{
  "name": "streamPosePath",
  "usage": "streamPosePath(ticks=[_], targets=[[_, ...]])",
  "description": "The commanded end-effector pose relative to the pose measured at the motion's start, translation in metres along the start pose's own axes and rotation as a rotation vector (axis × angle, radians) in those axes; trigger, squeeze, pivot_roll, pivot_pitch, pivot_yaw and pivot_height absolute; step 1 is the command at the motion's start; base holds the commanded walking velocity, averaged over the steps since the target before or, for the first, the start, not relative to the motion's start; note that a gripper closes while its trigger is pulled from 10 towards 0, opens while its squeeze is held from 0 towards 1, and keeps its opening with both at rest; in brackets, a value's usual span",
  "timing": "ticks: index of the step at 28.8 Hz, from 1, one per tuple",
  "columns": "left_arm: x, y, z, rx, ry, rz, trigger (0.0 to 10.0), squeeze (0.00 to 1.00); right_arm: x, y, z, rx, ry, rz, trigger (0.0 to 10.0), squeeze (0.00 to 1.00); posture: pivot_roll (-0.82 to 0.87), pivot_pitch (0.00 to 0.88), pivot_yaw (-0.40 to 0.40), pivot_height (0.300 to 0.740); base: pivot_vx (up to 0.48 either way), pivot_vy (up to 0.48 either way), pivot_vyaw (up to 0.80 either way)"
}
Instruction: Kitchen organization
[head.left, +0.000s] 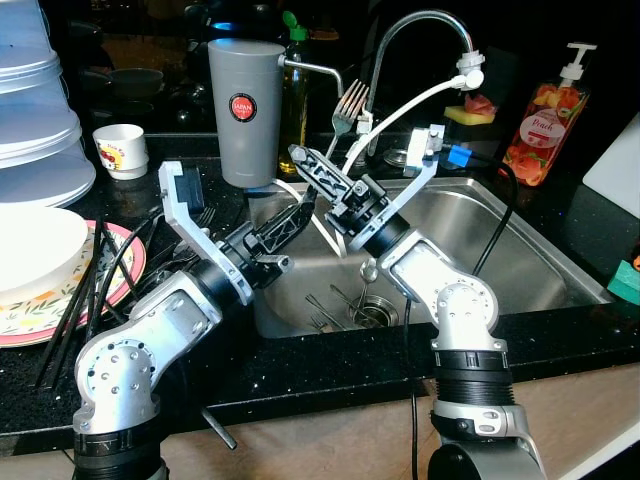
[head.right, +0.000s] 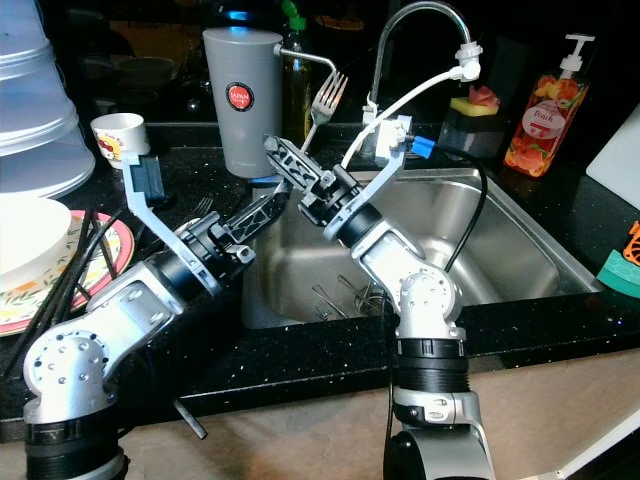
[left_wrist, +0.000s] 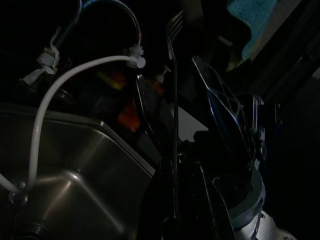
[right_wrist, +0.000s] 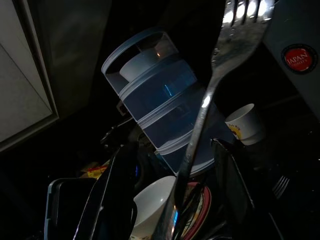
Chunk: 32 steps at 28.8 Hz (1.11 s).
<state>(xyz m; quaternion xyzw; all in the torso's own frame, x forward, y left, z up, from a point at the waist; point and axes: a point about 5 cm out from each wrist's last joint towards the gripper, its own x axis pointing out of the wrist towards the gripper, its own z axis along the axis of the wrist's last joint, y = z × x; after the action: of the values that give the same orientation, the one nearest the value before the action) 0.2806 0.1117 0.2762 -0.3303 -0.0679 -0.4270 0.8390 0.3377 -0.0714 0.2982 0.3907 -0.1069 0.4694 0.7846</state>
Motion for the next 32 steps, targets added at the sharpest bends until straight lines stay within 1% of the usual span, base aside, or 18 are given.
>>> streamPosePath(ticks=[1, 7, 8, 9, 27, 28, 29, 30, 32], targets=[[-0.0013, -0.0011, 0.0053, 0.022, -0.006, -0.002, 0.0, 0.00, 0.0006, 0.0009, 0.0053, -0.022, -0.011, -0.006, 10.0, 0.00, -0.02, 0.038, -0.035, 0.740, 0.000, 0.000, 0.00], [-0.0027, -0.0015, 0.0036, 0.025, 0.005, -0.003, 0.0, 0.00, 0.0005, 0.0000, 0.0068, -0.017, -0.017, -0.010, 10.0, 0.00, -0.02, 0.044, -0.036, 0.740, 0.000, 0.000, 0.00], [-0.0029, -0.0016, 0.0028, 0.024, 0.007, -0.003, 0.0, 0.00, 0.0008, 0.0002, 0.0069, -0.011, -0.020, -0.007, 3.4, 0.00, -0.02, 0.044, -0.036, 0.740, 0.000, 0.000, 0.00], [-0.0029, -0.0016, 0.0022, 0.022, 0.008, -0.002, 0.0, 0.00, 0.0010, 0.0004, 0.0069, -0.003, -0.022, -0.003, 0.0, 0.00, -0.02, 0.046, -0.037, 0.740, 0.000, 0.000, 0.00], [-0.0020, 0.0001, 0.0024, 0.014, 0.004, 0.009, 0.0, 0.00, 0.0014, -0.0018, 0.0091, 0.018, -0.029, -0.002, 0.0, 0.00, -0.02, 0.055, -0.038, 0.740, 0.000, 0.000, 0.00], [-0.0018, 0.0026, 0.0032, 0.007, -0.003, 0.027, 5.4, 1.00, 0.0015, -0.0022, 0.0096, 0.020, -0.031, -0.003, 0.0, 0.00, -0.02, 0.055, -0.038, 0.740, 0.000, 0.000, 0.00], [-0.0017, 0.0043, 0.0038, 0.001, -0.009, 0.040, 5.4, 1.00, 0.0016, -0.0024, 0.0100, 0.021, -0.032, -0.003, 0.0, 0.00, -0.02, 0.055, -0.039, 0.740, 0.000, 0.000, 0.00], [-0.0019, 0.0045, 0.0040, -0.002, -0.008, 0.036, 10.0, 1.00, 0.0016, -0.0026, 0.0104, 0.022, -0.033, -0.004, 0.0, 0.00, -0.02, 0.055, -0.039, 0.740, 0.000, 0.000, 0.00], [-0.0021, 0.0037, 0.0043, -0.003, -0.006, 0.025, 10.0, 1.00, 0.0016, -0.0029, 0.0109, 0.023, -0.035, -0.005, 0.0, 0.00, -0.02, 0.055, -0.039, 0.740, 0.000, 0.000, 0.00]])
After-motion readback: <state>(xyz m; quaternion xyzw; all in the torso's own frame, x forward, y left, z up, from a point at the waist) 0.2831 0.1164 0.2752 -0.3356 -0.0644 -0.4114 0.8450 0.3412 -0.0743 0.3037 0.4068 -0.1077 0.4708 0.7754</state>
